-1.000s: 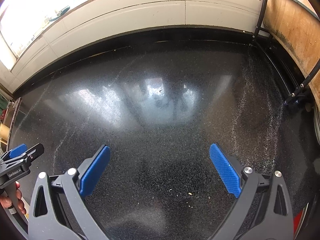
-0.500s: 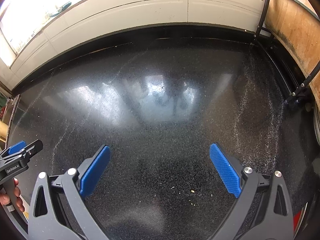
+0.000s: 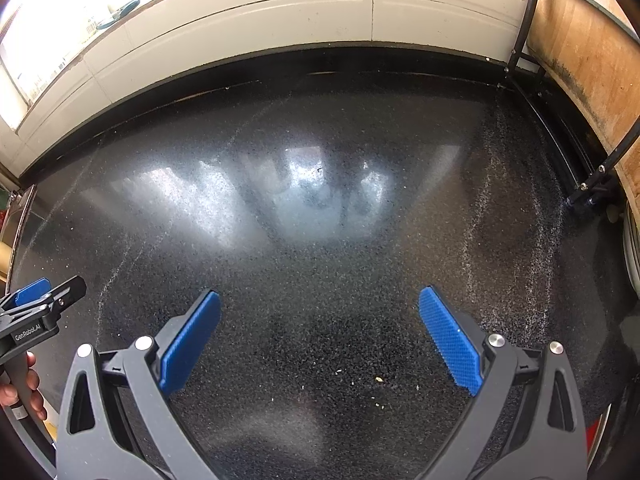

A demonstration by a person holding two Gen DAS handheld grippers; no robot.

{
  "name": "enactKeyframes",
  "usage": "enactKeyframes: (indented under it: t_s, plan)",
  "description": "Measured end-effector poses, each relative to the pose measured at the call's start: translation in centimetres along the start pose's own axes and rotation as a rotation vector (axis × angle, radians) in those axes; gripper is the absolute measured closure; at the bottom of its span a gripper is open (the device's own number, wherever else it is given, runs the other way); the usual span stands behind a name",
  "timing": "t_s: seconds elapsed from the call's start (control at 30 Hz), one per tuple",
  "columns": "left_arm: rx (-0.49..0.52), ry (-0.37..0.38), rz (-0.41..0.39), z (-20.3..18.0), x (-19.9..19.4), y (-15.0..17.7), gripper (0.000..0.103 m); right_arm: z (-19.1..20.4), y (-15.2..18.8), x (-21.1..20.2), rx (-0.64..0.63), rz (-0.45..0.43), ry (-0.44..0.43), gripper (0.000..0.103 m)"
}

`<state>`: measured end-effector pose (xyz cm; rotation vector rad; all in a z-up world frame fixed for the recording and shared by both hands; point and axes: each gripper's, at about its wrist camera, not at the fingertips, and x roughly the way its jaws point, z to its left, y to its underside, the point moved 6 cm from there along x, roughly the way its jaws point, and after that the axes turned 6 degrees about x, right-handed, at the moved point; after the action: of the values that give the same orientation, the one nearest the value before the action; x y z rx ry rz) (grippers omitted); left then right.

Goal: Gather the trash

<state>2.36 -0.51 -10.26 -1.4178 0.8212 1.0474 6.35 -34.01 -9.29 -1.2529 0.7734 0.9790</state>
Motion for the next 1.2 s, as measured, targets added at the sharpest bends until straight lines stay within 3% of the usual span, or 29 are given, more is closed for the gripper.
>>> enactKeyframes:
  t_s: [0.67,0.83,0.93,1.1,1.2]
  plan:
    - [0.012,0.017,0.007,-0.9,0.0,0.5,0.007,-0.1,0.5,0.3,0.002,0.013,-0.003,0.007]
    - [0.008,-0.032,0.043,-0.9,0.0,0.5,0.007,-0.5,0.8,0.3,-0.001,0.016,0.004,0.007]
    - [-0.015,0.023,0.098,-0.9,0.9,0.7,0.007,-0.7,1.0,0.2,-0.01,0.018,0.01,0.007]
    - [-0.049,0.102,0.021,-1.1,0.2,0.9,0.007,-1.2,1.1,0.3,-0.023,0.023,0.02,0.007]
    - [-0.021,0.082,0.013,-1.3,0.0,0.7,0.007,-1.6,1.2,0.3,-0.018,0.026,0.025,0.007]
